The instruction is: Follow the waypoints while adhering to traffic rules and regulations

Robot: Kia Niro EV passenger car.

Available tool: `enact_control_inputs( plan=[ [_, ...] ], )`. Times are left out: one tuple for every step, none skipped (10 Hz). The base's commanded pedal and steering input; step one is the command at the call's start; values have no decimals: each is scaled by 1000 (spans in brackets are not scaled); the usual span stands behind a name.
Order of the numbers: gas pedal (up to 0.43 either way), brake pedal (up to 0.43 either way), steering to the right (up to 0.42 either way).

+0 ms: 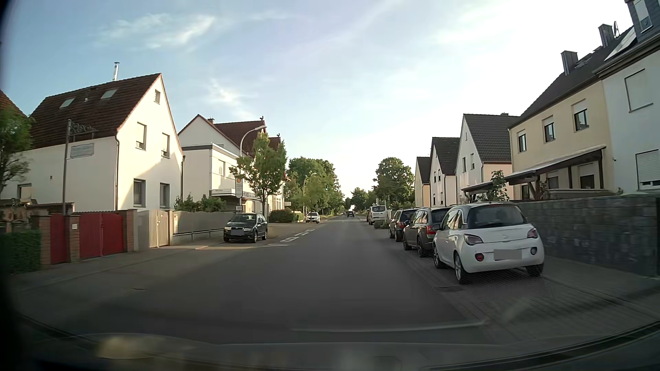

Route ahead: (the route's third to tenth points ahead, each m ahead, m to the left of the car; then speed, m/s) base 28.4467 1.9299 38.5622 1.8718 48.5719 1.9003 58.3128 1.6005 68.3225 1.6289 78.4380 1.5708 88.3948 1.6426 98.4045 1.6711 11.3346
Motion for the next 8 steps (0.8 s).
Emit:
enact_control_inputs(
  plan=[
    [39,30,2],
    [39,30,2],
    [39,30,2],
    [39,30,2],
    [39,30,2],
    [39,30,2],
    [39,30,2],
    [39,30,1]
  ],
)
